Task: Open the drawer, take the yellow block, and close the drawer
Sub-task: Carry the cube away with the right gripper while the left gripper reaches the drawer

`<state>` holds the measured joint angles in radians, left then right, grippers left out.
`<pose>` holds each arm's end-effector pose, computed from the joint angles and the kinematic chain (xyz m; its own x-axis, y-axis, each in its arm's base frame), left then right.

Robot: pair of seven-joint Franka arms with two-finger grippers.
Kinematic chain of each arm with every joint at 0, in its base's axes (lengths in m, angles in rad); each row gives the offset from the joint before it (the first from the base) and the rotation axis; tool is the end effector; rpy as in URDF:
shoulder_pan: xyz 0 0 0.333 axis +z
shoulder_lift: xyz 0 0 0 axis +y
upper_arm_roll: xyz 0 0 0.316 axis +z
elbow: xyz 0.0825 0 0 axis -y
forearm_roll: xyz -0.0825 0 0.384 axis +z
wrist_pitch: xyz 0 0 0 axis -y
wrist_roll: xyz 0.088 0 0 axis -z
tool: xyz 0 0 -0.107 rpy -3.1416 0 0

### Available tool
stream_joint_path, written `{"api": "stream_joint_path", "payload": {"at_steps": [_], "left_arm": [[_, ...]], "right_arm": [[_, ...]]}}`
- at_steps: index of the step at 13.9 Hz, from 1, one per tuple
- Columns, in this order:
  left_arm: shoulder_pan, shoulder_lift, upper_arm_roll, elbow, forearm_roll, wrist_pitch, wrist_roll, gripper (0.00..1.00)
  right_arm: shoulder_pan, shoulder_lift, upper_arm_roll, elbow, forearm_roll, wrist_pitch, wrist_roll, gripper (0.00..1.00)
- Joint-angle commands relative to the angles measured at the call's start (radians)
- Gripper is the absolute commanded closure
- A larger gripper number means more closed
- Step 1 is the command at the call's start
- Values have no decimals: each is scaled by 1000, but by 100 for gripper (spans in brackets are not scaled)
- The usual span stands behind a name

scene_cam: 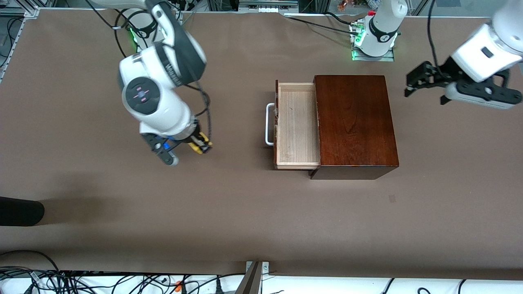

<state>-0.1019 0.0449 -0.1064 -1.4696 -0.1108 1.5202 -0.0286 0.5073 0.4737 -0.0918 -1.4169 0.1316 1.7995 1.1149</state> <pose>0.5494 -0.1271 0.6433 0.9829 -0.1843 0.0030 -0.1834 -0.9763 0.1153 0.6187 0.2966 0.4209 0.7408 -0.6620 -0.1141 -0.6619 -0.7483 0.0441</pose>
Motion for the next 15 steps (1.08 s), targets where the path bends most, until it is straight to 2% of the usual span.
{"api": "stream_joint_path", "payload": {"at_steps": [1,6,8,11,12,14,15], "left_arm": [[-5,6,-94,29,-15,-18,24,0],[-9,55,-350,45,-6,5,30,0],[-9,107,-432,45,-4,50,102,0],[-67,173,-450,46,37,95,200,0],[-94,190,-450,46,66,124,238,0],[-165,233,-450,46,143,169,288,0],[-214,260,-450,46,204,178,292,0]], "right_arm": [[-29,-66,-46,-141,17,17,-243,69],[-29,-73,-138,-264,19,40,-620,69],[-29,-78,-172,-331,19,104,-761,69],[-36,-78,-222,-431,20,227,-1039,69],[-58,-75,-224,-463,35,265,-1101,69],[-88,-66,-224,-511,120,336,-1208,68],[-90,-52,-226,-516,122,345,-1224,67]]}}
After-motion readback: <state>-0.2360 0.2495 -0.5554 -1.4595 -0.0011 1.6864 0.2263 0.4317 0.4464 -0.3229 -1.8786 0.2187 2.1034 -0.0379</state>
